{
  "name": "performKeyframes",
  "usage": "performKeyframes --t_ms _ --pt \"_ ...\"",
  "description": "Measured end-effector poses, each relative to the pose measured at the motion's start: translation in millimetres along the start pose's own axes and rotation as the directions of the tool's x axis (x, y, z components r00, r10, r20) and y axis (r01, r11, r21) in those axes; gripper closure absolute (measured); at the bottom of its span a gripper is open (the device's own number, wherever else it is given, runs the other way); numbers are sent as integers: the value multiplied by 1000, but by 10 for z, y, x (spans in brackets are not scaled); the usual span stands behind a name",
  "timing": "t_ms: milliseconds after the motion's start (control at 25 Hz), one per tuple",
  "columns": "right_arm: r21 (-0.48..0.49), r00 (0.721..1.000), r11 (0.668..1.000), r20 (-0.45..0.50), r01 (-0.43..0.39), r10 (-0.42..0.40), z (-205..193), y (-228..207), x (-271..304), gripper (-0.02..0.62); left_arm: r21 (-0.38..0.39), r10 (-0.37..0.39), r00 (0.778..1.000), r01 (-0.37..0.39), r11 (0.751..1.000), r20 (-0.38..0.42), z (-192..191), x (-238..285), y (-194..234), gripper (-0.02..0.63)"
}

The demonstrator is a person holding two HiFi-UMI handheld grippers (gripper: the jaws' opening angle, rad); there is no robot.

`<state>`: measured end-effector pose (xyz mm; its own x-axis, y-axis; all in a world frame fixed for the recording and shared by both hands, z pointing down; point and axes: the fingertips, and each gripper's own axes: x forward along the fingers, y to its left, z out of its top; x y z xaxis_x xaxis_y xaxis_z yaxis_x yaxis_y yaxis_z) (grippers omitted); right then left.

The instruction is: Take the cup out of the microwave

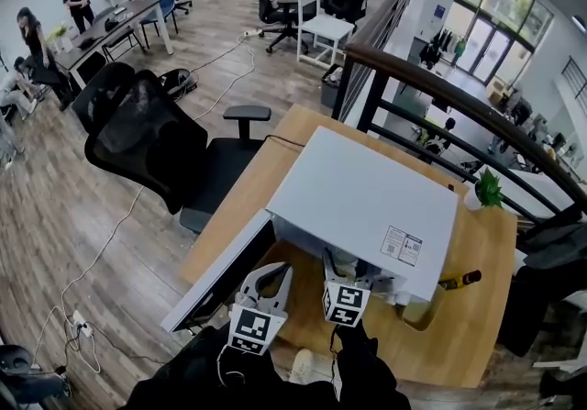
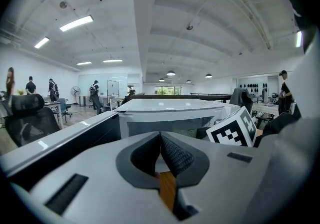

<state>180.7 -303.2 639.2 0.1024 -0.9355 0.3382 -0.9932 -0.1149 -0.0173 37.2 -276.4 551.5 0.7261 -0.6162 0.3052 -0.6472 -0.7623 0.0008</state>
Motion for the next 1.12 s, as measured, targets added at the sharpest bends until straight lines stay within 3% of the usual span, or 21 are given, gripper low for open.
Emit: performKeyframes --t_ms 320,1120 --pt "-22 999 999 3 -40 40 -130 154 -588 221 6 27 999 -27 1000 25 -60 -444 -278 581" --pt "-76 990 989 56 -125 130 180 352 -1926 221 19 60 995 -62 998 81 94 -1099 -838 581"
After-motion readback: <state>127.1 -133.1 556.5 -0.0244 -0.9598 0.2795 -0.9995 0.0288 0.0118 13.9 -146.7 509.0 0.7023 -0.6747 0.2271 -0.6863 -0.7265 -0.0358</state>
